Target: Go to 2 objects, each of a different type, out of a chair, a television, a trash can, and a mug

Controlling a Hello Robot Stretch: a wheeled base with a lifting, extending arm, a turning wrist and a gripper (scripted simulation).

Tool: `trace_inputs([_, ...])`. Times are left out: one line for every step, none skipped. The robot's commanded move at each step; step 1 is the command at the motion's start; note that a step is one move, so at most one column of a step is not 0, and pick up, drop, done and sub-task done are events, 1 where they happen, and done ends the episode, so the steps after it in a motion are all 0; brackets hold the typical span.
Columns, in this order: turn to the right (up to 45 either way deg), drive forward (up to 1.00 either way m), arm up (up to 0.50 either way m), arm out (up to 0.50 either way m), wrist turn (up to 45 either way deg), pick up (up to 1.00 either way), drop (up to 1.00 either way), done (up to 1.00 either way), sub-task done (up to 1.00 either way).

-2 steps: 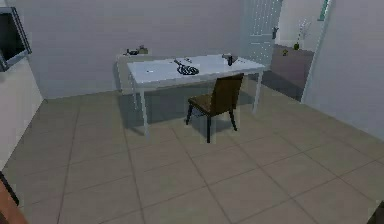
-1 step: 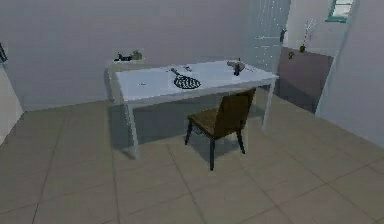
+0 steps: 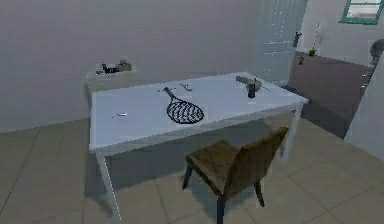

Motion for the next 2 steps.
trace_inputs([12.0,0.0,0.0,0.0,0.0,0.0,0.0,0.0,0.0])
trace_inputs([0.0,0.0,0.0,0.0,0.0,0.0,0.0,1.0,0.0])
